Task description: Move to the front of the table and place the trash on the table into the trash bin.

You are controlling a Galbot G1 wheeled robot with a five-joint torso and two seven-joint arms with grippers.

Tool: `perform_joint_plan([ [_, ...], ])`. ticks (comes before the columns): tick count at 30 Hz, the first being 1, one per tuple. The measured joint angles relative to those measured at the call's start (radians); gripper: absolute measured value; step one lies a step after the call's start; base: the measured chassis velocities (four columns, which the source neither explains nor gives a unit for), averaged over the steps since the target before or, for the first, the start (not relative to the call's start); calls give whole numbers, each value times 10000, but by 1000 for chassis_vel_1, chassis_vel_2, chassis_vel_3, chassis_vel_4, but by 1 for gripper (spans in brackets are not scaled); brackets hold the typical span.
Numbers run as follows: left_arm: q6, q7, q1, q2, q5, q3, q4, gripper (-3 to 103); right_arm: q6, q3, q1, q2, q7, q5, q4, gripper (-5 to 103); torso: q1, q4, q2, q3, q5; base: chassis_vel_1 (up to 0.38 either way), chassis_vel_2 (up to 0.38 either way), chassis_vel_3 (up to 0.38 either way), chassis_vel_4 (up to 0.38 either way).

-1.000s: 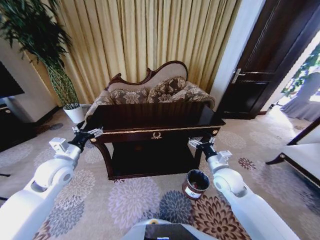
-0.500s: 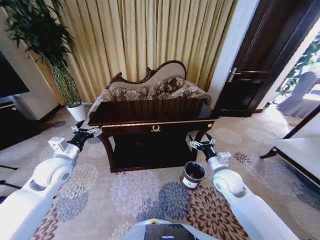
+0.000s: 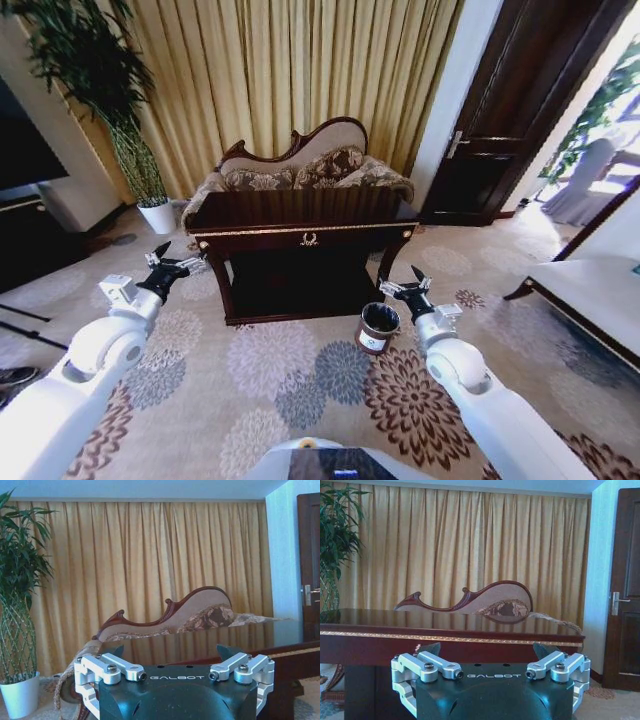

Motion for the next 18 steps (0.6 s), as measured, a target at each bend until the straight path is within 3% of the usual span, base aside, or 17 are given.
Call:
perform_joint_plan([
  [18,-28,-33,165,-173,153,45,-201,100,270,73,-26,37,-66,-16,-86,100,1,1,-1,1,0,184,-248,-176,255],
])
